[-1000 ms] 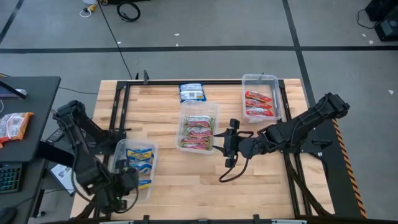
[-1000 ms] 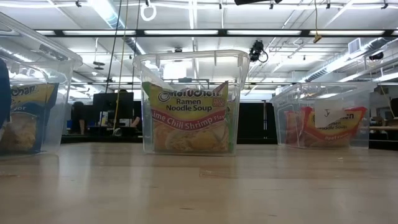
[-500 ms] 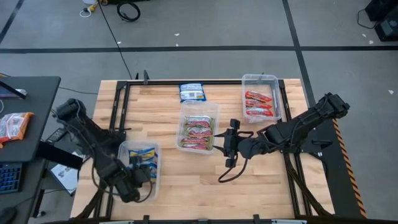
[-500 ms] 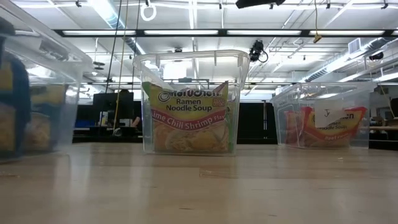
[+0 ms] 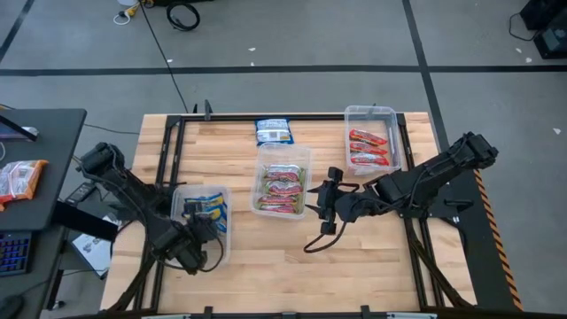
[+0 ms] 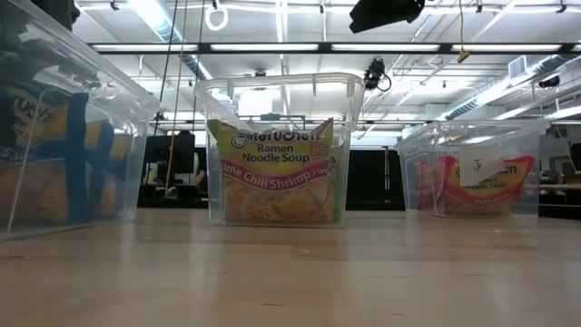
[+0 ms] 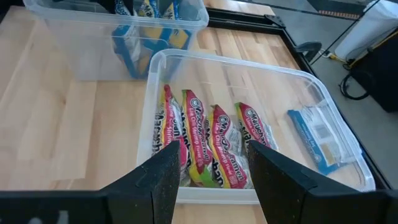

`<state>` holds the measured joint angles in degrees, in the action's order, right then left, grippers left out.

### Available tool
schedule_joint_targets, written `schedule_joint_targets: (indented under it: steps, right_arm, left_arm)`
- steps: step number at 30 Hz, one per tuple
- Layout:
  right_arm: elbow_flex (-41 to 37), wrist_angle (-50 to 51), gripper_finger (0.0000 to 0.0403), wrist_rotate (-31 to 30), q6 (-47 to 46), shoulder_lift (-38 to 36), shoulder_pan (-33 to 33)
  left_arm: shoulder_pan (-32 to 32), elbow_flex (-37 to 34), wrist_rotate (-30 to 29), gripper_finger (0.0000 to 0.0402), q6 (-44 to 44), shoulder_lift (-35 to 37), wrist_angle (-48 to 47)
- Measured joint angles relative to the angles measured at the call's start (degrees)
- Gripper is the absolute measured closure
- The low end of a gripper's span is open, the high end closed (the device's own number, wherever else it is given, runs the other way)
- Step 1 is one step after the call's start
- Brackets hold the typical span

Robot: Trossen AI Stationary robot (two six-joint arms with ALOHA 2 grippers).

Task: Sort Maruchan noodles
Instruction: Put the blue noodle pack into the bottom transparent container

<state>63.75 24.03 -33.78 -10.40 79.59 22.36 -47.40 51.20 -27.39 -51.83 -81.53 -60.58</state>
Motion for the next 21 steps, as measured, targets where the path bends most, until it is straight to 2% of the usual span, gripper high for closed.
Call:
schedule_joint_targets:
  steps: [4,10,17,21]
  right_arm:
    - [0.0,0.0,0.0211,0.5,-0.3,0.0,-0.4]
    - [0.0,0.0,0.0211,1.6,-0.6,0.0,-0.4]
    - [0.0,-0.4,0.0211,3.0,-0.8,0.0,-0.4]
    - [0.0,-0.4,0.0211,3.7,-2.1,0.0,-0.4]
  left_arm:
    - [0.1,0.0,0.6,0.0342,-2.5,0.0,-0.9]
    - [0.4,0.1,7.1,0.0334,-6.5,0.1,-4.6]
    - [0.4,0.1,10.5,0.0259,-8.0,3.8,-5.7]
    - [0.4,0.1,11.2,0.0216,-9.4,6.9,-11.1]
